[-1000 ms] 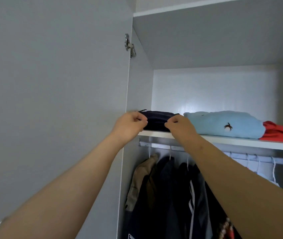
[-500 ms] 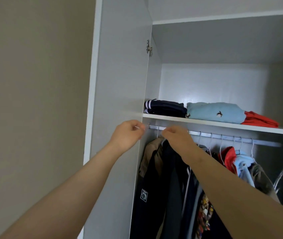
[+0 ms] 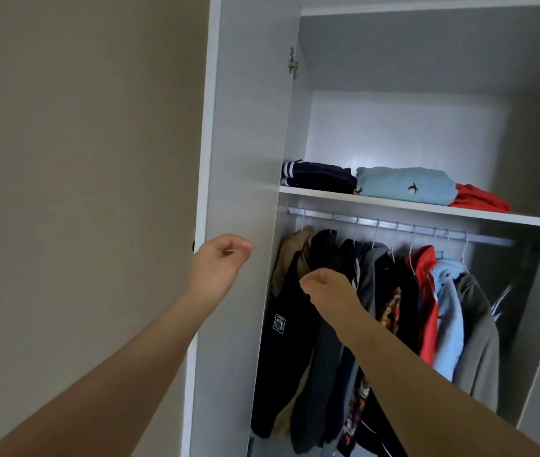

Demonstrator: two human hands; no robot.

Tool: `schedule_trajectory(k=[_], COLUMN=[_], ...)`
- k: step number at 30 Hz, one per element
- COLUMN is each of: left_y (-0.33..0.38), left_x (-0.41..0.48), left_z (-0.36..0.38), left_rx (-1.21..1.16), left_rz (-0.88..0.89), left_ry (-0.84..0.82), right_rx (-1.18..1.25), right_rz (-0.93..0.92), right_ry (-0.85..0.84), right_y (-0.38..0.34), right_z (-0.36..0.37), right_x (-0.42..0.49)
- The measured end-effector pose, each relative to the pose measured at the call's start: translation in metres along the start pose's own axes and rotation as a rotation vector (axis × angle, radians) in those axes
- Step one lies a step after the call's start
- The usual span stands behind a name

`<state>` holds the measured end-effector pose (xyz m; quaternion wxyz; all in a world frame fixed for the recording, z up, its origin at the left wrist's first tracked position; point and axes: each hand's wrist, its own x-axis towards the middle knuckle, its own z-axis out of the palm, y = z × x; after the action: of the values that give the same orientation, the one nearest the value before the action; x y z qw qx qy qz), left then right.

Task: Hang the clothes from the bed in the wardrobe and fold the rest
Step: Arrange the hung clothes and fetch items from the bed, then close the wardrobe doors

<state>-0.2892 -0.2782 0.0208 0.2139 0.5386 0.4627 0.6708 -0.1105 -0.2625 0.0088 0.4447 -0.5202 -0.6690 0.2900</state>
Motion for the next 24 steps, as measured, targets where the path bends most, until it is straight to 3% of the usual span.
schedule_trajectory(k=[7,11,16,19,24], left_y=[-0.024,-0.037,-0.063,-0.066,-0.057], left_x=[0.039,0.065,0.076,0.072,0.063], left_z=[-0.031,-0.035,-0.034,-0.026,-0.003], left_rx=[0.122,-0.038,-0.098,-0.087,0.017], left_rz=[0.302,0.148,0.12,0.172,0.355], left_ry=[0.168,-0.062,-0.065,-0.086,-0.275], right_rx=[0.075,0.101,0.098,0.101,0.14], right_rz=[0.0,0.01,0.047,0.064,0.116], right_ry=[-0.002,0.01,0.07,0.086,0.159], right_y=[-0.025,-0.027,-0.015,-0.006,0.008], right_z=[0.041,0.065,0.068,0.065,0.056], right_x=[0.022,0.035,0.049,0.057,0.07])
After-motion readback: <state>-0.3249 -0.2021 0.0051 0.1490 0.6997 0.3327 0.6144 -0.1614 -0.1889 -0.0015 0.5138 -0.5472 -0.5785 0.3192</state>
